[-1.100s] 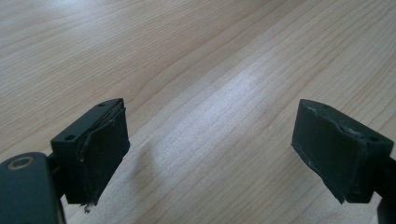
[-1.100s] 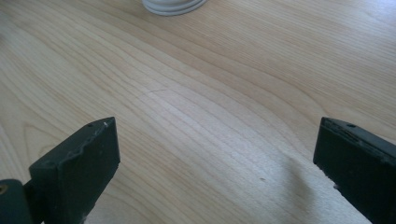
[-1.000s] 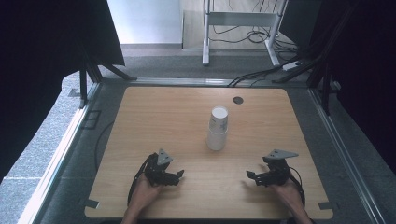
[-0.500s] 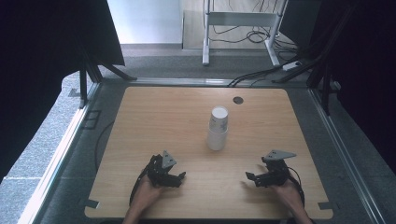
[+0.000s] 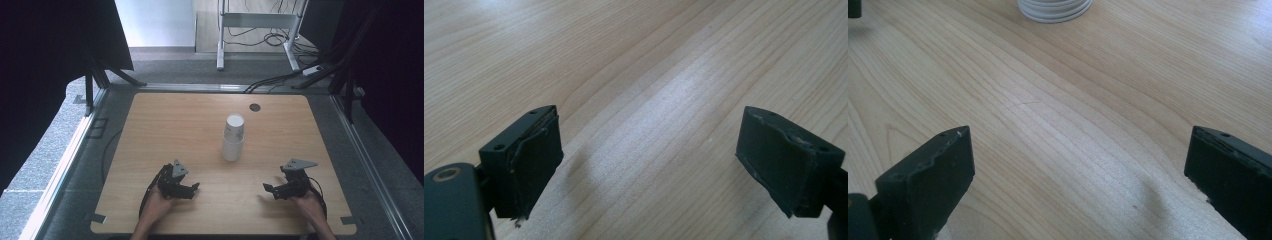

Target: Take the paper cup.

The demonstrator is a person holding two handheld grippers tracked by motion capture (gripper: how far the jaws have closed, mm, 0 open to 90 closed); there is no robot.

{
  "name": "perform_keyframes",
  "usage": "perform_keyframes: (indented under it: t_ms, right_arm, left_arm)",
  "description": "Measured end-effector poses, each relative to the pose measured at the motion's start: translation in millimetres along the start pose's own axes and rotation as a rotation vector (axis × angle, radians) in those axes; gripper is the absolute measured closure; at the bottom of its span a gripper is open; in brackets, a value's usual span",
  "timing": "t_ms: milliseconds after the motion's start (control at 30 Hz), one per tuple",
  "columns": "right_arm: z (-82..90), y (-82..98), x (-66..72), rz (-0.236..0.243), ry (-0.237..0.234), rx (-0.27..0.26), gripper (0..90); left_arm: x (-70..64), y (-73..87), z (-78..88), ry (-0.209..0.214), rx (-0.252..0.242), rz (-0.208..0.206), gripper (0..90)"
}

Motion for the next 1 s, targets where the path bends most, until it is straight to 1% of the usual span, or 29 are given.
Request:
perform_keyframes:
  t_ms: [100,133,167,233,333,400,500,667,700,767,833,867,900,933,967,1000]
  right_arm:
    - [0.3,-1.8,0.4,0.002,-0.006,0.001,0.0]
    - [1.6,-4.8,1.4,0.014,-0.003,-0.004,0.0]
    - [1.6,-4.8,1.4,0.014,-0.003,-0.004,0.0]
    - [3.0,-7.9,2.2,0.012,-0.005,-0.011,0.0]
    - [5.0,-12.6,2.6,-0.008,-0.01,-0.03,0.0]
    - [5.0,-13.6,2.7,-0.011,-0.012,-0.031,0.1]
    - [4.2,-16.3,3.4,-0.011,-0.016,-0.012,0.5]
    - [2.7,-19.3,4.8,-0.009,-0.027,-0.002,1.2]
    - [3.1,-21.4,5.6,-0.014,-0.037,-0.004,1.2]
    - [3.5,-23.3,5.7,-0.013,-0.048,-0.005,1.2]
    - [4.5,-25.7,5.6,-0.013,-0.054,-0.006,1.2]
    - [4.5,-25.7,5.6,-0.013,-0.054,-0.006,1.2]
    - [5.6,-29.0,6.2,0.001,-0.064,-0.002,1.1]
    - [6.2,-30.8,6.6,0.011,-0.06,-0.001,1.1]
    - [6.2,-30.8,6.6,0.011,-0.06,-0.001,1.1]
    - [8.0,-34.7,6.7,0.016,-0.058,-0.007,1.1]
  left_arm:
    - [0.6,-1.4,0.4,0.004,0.0,0.009,10.8]
    - [1.1,-2.3,0.1,0.01,-0.001,0.016,10.8]
    - [1.1,-2.3,0.1,0.01,-0.001,0.016,10.8]
    - [1.7,-3.8,0.0,0.006,0.0,0.022,10.8]
    - [2.7,-8.3,-0.1,0.006,-0.001,0.03,10.8]
    - [3.0,-9.7,-0.1,0.011,0.002,0.026,10.8]
    - [3.6,-15.4,-0.6,0.004,-0.002,0.013,10.8]
    - [5.5,-22.0,-0.8,0.002,-0.007,0.004,10.8]
    - [6.4,-24.4,-0.4,0.011,-0.01,0.002,10.8]
    - [7.2,-27.1,0.0,0.012,-0.015,0.006,10.8]
    - [8.0,-29.4,0.1,0.026,-0.014,0.007,10.8]
    - [8.0,-29.4,0.1,0.026,-0.014,0.007,10.7]
    - [9.5,-32.8,1.0,0.045,-0.031,0.021,10.7]
    - [9.5,-32.8,1.0,0.045,-0.031,0.021,10.7]
    - [10.2,-34.4,1.2,0.058,-0.038,0.029,10.7]
    - [11.2,-37.6,0.8,0.065,-0.049,0.031,10.7]
Point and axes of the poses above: each handheld gripper's, and its own axes: z roughly backward along the jaws, y roughly out of its underside, x roughly to its left, the point moved 1 cm from there along -z, roughly forward along the jaws
